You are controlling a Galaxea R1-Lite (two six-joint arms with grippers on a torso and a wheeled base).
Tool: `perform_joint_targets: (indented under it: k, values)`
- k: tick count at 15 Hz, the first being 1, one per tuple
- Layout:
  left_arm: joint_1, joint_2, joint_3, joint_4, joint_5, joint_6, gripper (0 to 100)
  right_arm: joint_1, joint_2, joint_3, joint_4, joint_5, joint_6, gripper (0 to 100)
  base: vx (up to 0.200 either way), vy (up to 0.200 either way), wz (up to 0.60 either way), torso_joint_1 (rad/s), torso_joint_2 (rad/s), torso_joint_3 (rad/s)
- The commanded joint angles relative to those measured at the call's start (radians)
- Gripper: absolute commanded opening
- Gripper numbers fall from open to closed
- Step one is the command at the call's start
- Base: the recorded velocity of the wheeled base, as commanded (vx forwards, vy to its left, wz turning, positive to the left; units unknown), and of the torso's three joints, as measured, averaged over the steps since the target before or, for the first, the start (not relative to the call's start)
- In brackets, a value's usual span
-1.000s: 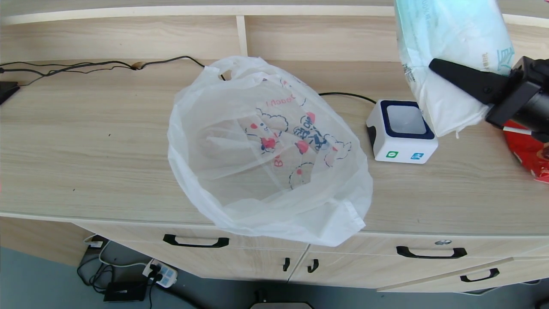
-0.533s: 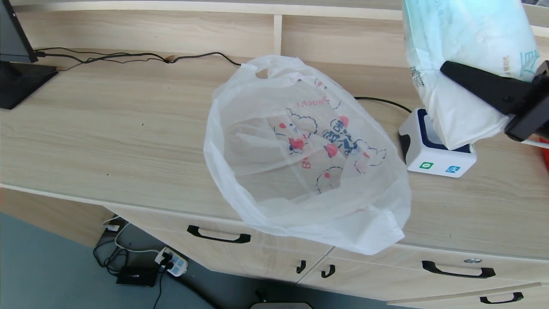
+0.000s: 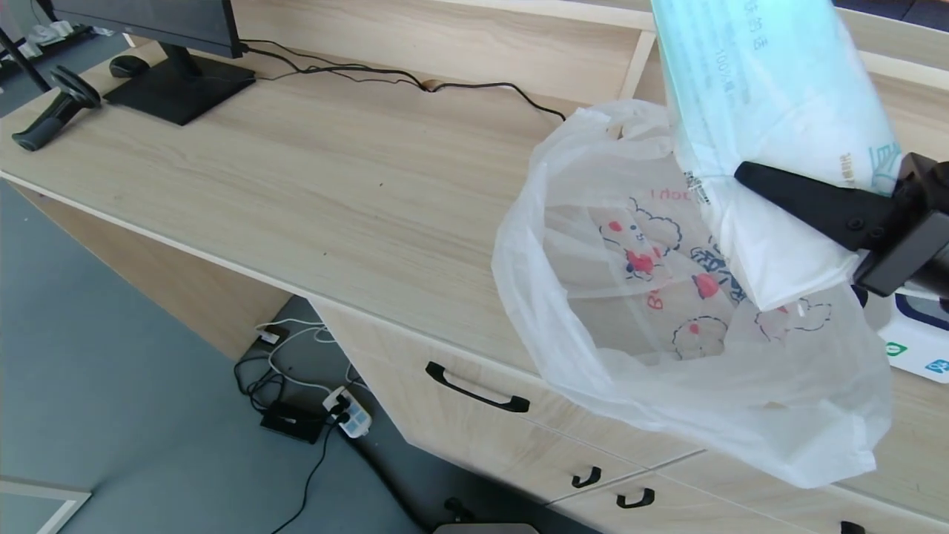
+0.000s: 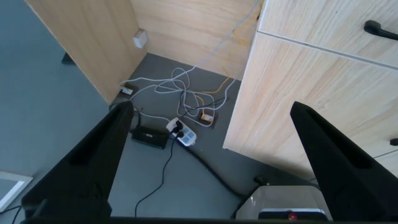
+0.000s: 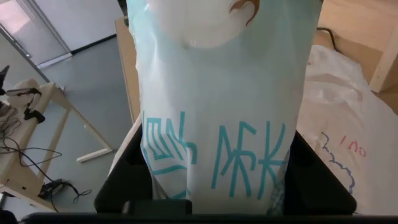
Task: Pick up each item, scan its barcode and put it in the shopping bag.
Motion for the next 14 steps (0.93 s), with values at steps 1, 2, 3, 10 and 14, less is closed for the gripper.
perform_joint_targets:
  k: [1,2,3,10,14]
  values:
    - [0.001,0.002,0.000,0.000,0.001,-0.001,100,0.007,-0.005,0.047,-0.002,-0.012,0.001,0,0.000,0.000,0.00,0.000,0.00,0.000]
    - [0.001,0.002,0.000,0.000,-0.001,-0.001,100,0.007,-0.013,0.058,-0.002,-0.015,0.001,0,0.000,0.000,0.00,0.000,0.00,0.000]
    - [0.001,0.002,0.000,0.000,-0.001,-0.001,100,0.007,-0.015,0.063,-0.002,-0.015,0.002,0,0.000,0.000,0.00,0.000,0.00,0.000]
    - [0.000,0.000,0.000,0.000,0.001,-0.001,100,0.181,-0.019,0.167,-0.003,-0.236,-0.008,0,0.000,0.000,0.00,0.000,0.00,0.000]
    - [0.000,0.002,0.000,0.000,0.001,0.001,100,0.170,-0.010,0.230,-0.003,-0.240,-0.025,0,0.000,0.000,0.00,0.000,0.00,0.000]
